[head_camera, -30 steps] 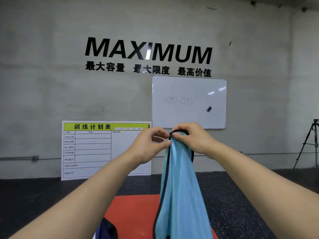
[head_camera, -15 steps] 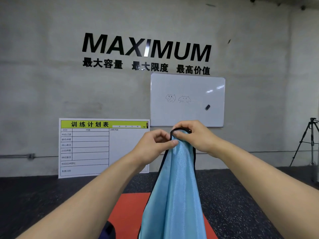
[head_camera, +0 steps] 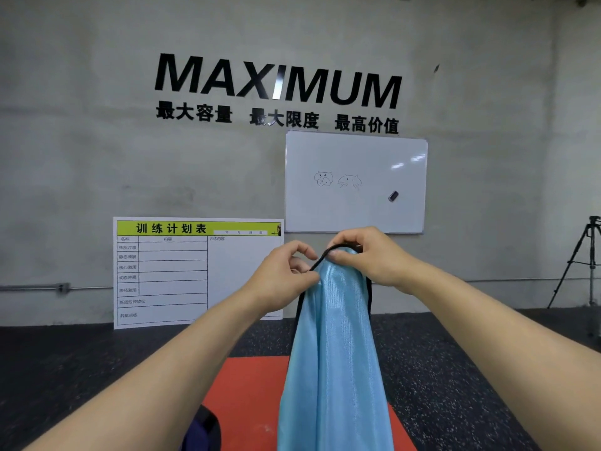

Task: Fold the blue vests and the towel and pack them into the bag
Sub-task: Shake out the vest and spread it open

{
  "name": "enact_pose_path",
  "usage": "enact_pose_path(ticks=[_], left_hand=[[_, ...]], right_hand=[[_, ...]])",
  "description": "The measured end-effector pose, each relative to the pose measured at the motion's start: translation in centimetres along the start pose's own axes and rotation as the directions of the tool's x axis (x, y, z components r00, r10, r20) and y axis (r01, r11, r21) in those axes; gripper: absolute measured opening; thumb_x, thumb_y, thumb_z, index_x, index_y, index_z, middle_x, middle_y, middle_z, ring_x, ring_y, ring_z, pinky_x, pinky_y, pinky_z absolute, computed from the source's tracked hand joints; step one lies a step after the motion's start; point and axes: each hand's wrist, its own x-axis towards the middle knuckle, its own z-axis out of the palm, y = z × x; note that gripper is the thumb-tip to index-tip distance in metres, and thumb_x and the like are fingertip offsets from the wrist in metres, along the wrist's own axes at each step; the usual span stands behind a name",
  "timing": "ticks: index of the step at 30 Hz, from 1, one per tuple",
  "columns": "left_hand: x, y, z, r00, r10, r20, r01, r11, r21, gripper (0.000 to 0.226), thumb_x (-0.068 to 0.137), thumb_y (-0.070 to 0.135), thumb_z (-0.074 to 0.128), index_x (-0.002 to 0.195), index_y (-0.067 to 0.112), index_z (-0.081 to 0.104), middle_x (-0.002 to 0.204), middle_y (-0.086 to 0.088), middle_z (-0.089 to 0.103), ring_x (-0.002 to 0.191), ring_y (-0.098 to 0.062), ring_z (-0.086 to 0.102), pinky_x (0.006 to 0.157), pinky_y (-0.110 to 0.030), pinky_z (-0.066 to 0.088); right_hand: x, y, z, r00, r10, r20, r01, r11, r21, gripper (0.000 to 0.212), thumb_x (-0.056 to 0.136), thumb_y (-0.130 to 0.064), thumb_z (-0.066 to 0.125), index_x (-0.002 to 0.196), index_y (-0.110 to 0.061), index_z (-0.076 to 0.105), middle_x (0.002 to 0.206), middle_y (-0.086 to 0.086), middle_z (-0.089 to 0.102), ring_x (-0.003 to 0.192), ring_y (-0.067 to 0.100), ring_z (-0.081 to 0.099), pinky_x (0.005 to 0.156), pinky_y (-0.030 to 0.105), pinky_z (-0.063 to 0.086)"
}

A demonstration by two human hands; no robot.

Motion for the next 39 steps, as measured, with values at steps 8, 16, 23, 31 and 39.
enact_pose_path(ticks=[8,16,23,31,39], left_hand=[[-0.6,-0.8,-0.4,0.988,-0.007,0.151,-0.001,0.998,0.055,0.008,0.092,0.004,0.06,0.093,0.007,0.067,0.083,-0.002,0.062,0.073,-0.013,0.057,0.07,-0.023,0.048],[-0.9,-2.2,-0.3,0.947,-0.069,0.313,0.104,0.99,-0.099,0.025,0.085,0.004,0.06,0.11,0.007,0.058,0.09,-0.012,0.071,0.079,-0.022,0.063,0.073,-0.035,0.05],[-1.6,-3.2,-0.4,0.913,-0.091,0.397,0.109,0.994,-0.023,0.017,0.093,0.015,0.063,0.092,0.001,0.072,0.093,-0.003,0.075,0.083,-0.01,0.065,0.08,-0.028,0.051],[-1.8,-4.1,0.1,0.922,-0.057,0.384,0.11,0.987,-0.117,0.018,0.09,0.003,0.074,0.105,0.005,0.065,0.1,-0.01,0.076,0.088,-0.022,0.07,0.077,-0.03,0.055],[-3.9,-7.8,-2.9,0.873,-0.203,0.443,0.14,0.975,0.17,0.007,0.091,0.018,0.071,0.091,0.014,0.077,0.091,0.001,0.077,0.088,-0.019,0.074,0.077,-0.03,0.057]], right_hand=[[0.0,1.1,-0.8,0.999,0.042,-0.022,-0.042,0.999,0.025,0.009,0.098,-0.029,0.068,0.097,-0.024,0.075,0.097,-0.005,0.075,0.092,0.012,0.07,0.079,0.025,0.056],[0.7,1.3,-1.2,0.997,0.027,-0.076,-0.028,1.0,-0.009,0.007,0.098,-0.026,0.068,0.096,-0.023,0.074,0.095,-0.005,0.075,0.094,0.015,0.069,0.086,0.033,0.055],[0.6,1.7,-1.7,0.995,0.037,-0.096,-0.038,0.999,-0.011,0.008,0.099,-0.028,0.067,0.097,-0.024,0.074,0.097,-0.005,0.074,0.096,0.015,0.069,0.086,0.032,0.054],[0.8,1.9,-1.7,0.992,0.022,-0.122,-0.024,1.0,-0.018,0.009,0.1,-0.024,0.065,0.097,-0.023,0.073,0.095,-0.009,0.073,0.09,0.005,0.067,0.079,0.021,0.053],[0.5,4.2,-5.1,0.956,0.111,-0.273,-0.129,0.99,-0.048,0.01,0.1,-0.028,0.064,0.1,-0.026,0.074,0.1,-0.011,0.073,0.094,0.005,0.066,0.073,0.02,0.047]])
